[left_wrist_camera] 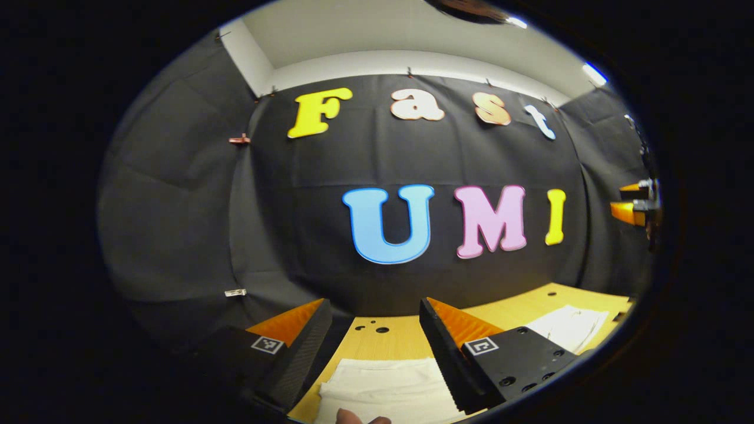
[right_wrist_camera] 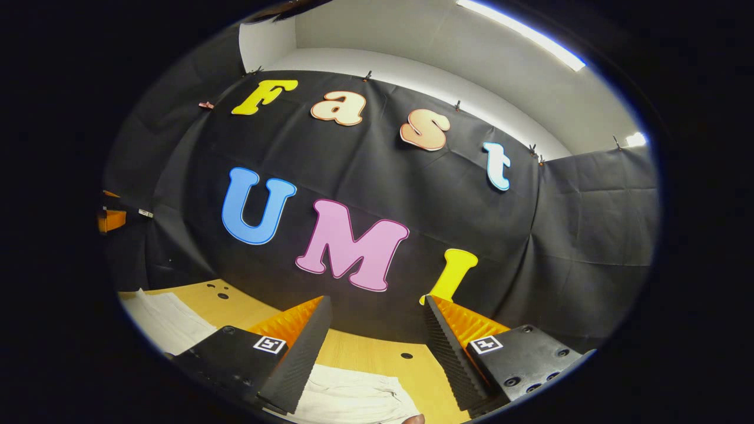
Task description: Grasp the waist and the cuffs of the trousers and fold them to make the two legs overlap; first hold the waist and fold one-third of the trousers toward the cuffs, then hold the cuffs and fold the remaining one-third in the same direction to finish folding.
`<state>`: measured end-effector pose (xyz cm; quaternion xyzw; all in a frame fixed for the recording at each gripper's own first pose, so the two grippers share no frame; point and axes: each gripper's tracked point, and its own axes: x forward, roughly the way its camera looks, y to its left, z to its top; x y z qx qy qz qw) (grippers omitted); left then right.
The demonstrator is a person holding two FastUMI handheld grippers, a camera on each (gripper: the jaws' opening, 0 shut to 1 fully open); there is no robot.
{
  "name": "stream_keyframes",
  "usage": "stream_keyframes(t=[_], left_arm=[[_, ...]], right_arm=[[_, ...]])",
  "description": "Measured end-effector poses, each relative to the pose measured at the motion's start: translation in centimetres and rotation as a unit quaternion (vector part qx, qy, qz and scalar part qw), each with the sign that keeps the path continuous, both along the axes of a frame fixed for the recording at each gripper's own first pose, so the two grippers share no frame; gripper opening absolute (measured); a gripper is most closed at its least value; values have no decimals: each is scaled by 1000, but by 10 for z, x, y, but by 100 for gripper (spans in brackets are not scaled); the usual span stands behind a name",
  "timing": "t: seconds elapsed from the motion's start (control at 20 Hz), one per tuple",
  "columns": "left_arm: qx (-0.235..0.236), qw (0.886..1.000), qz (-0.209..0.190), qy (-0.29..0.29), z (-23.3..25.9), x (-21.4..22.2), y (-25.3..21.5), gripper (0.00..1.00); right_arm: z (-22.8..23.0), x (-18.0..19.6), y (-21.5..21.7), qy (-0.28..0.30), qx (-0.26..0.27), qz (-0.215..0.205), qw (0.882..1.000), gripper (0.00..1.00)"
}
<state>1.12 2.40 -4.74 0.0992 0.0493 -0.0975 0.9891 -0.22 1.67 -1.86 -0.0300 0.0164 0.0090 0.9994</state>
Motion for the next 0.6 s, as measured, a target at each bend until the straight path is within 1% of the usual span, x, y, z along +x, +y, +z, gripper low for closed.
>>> stream_keyframes(t=[0.05, 0.1, 0.15, 0.2, 0.25, 0.3, 0.4, 0.5, 0.6], left_arm=[[33, 999, -22, 13, -13, -1, 1, 95], [73, 996, -41, 26, -27, -3, 5, 96], [115, 991, -60, 39, -45, -6, 9, 96], [157, 982, -84, 57, -65, -11, 12, 96], [188, 974, -103, 71, -83, -17, 14, 96], [224, 963, -121, 87, -102, -24, 18, 96], [288, 937, -161, 113, -144, -39, 23, 96], [342, 907, -203, 139, -182, -57, 25, 96], [393, 873, -243, 159, -220, -73, 26, 96]], right_arm=[[-3, -1, 0, 4, -1, 0, 1000, 97], [-6, -2, -2, 7, -4, -2, 1000, 97], [-8, -4, -3, 10, -6, -3, 1000, 97], [-12, -5, -3, 15, -9, -4, 1000, 97], [-16, -6, -5, 19, -13, -4, 1000, 97], [-22, -8, -8, 26, -19, -5, 999, 97], [-34, -14, -14, 40, -30, -8, 999, 97], [-47, -21, -21, 55, -44, -10, 997, 97], [-63, -29, -28, 75, -60, -12, 995, 97]])
